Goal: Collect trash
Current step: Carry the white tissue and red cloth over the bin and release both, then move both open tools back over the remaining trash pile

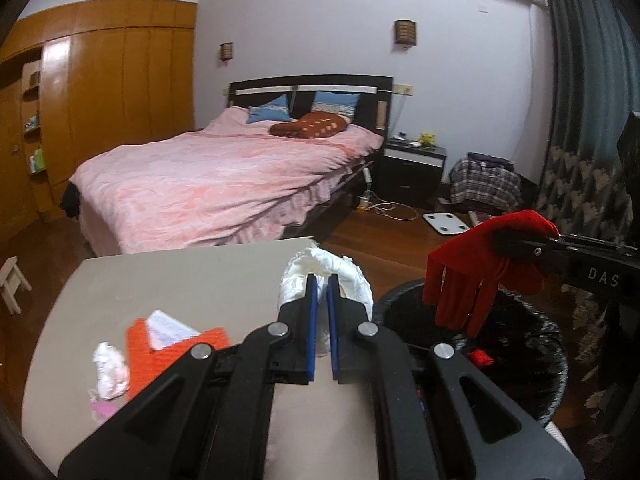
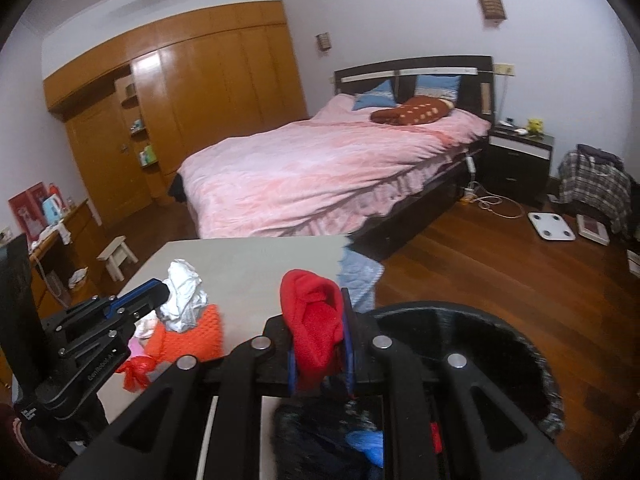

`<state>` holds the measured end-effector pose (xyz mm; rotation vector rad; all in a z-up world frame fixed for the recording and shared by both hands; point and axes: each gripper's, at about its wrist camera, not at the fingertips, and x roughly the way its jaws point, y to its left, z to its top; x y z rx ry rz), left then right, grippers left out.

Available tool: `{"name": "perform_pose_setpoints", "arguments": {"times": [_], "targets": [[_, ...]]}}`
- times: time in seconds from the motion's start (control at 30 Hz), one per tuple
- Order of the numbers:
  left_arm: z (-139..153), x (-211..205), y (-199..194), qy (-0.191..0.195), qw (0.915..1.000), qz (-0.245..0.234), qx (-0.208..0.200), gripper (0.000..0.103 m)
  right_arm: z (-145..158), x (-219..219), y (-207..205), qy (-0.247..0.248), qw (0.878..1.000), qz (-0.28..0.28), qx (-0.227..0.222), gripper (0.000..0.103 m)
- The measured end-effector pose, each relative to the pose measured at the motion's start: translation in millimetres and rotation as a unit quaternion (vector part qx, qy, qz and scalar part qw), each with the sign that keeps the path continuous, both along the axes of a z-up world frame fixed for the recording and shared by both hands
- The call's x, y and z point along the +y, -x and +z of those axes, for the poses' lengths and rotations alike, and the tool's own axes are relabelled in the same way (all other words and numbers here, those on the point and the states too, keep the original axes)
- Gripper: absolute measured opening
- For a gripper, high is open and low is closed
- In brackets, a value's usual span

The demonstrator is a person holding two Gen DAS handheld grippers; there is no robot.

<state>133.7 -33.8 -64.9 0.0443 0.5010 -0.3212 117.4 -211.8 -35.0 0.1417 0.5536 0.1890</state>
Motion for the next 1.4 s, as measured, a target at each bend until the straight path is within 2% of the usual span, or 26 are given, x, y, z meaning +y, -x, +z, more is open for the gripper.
{"name": "perform_pose_setpoints", "arguments": {"times": [0.23, 0.6, 0.63, 0.67, 0.7, 0.73, 0.77, 0.8, 0.93, 1.1, 1.17, 1.27, 1.4], "targets": [[-5, -48, -2, 0.01, 0.9988, -0.048, 0.009, 0.005, -6, -43, 14, 0.003, 0.999, -0.046, 0.01, 0.017], [-29, -106, -5, 0.01, 0.9926, -0.116, 0.033, 0.005, -32, -79, 28, 0.008, 0.995, -0.093, 0.043, 0.017], [-30, -109, -8, 0.01, 0.9917, -0.122, 0.038, 0.008, -35, -82, 29, 0.01, 0.994, -0.096, 0.047, 0.017], [-33, -112, -8, 0.008, 0.9909, -0.127, 0.043, 0.011, -38, -83, 30, 0.013, 0.993, -0.101, 0.052, 0.021], [-35, -112, -10, 0.007, 0.9905, -0.13, 0.045, 0.011, -41, -85, 30, 0.016, 0.993, -0.106, 0.056, 0.03], [-36, -113, -10, 0.007, 0.9899, -0.133, 0.048, 0.017, -42, -86, 31, 0.017, 0.992, -0.109, 0.058, 0.033], [-37, -112, -10, 0.007, 0.9894, -0.136, 0.051, 0.03, -44, -88, 32, 0.015, 0.992, -0.113, 0.059, 0.037], [-38, -110, -10, 0.007, 0.9896, -0.135, 0.051, 0.035, -45, -89, 33, 0.015, 0.991, -0.115, 0.059, 0.04], [-40, -100, -10, 0.008, 0.9911, -0.122, 0.053, 0.043, -47, -91, 37, 0.015, 0.991, -0.123, 0.058, 0.051], [-34, -75, -8, 0.009, 0.995, -0.089, 0.044, 0.066, -43, -79, 40, 0.029, 0.991, -0.123, 0.046, 0.086], [-31, -64, -5, 0.006, 0.9966, -0.073, 0.038, 0.078, -40, -71, 40, 0.036, 0.991, -0.12, 0.039, 0.095], [-25, -47, -4, 0.002, 0.998, -0.053, 0.034, 0.087, -36, -57, 39, 0.032, 0.993, -0.11, 0.031, 0.097], [-21, -16, 0, -0.001, 0.9993, -0.018, 0.033, 0.088, -35, -36, 33, 0.026, 0.995, -0.092, 0.026, 0.097]]}}
